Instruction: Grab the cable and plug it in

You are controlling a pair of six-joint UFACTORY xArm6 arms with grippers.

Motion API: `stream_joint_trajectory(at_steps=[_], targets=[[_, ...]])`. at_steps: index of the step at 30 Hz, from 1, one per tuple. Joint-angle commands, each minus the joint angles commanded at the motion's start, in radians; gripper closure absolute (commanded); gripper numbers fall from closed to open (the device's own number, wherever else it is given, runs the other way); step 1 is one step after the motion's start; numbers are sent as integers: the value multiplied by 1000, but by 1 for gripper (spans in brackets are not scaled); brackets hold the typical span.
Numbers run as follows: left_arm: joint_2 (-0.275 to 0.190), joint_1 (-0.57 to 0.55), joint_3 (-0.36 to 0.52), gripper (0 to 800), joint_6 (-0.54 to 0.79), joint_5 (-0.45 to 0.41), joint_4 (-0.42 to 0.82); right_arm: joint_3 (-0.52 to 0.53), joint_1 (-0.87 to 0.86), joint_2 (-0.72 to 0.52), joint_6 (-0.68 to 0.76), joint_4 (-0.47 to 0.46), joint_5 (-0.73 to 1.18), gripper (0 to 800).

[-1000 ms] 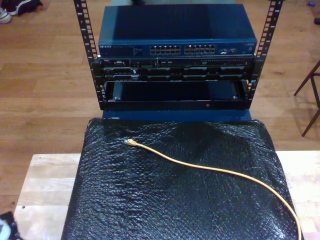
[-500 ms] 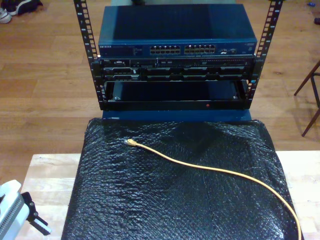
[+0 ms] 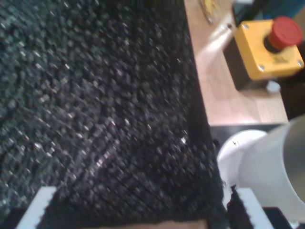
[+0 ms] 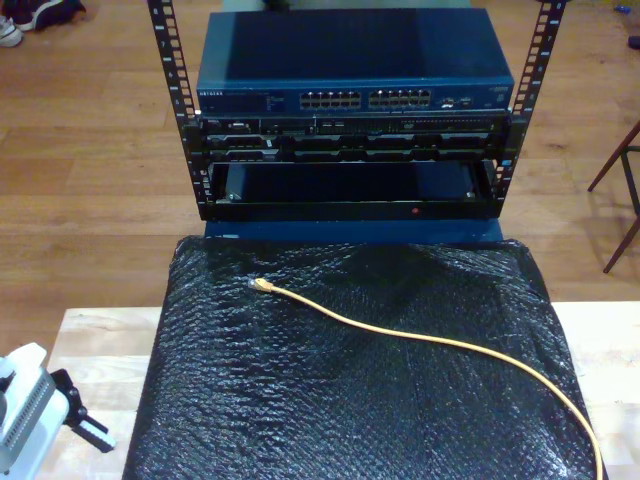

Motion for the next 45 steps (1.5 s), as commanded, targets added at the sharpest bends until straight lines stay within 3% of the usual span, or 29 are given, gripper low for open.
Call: stream_joint_trajectory(at_steps=[9, 22, 29, 35, 45], targets=[[0, -43, 0, 0, -60, 8, -80, 3, 84, -37, 55, 29, -2, 3], [5, -41, -5, 0, -61, 8, -78, -5, 244, -71, 186, 40, -46, 4], [41, -38, -46, 0, -60, 11, -78, -3, 367, -37, 241, 130, -180, 4], [52, -37, -54, 0, -61, 20, -80, -12, 506, 49, 285, 130, -328, 4], [74, -46, -54, 0, -64, 17, -80, -48, 526, 80, 330, 132, -353, 4]])
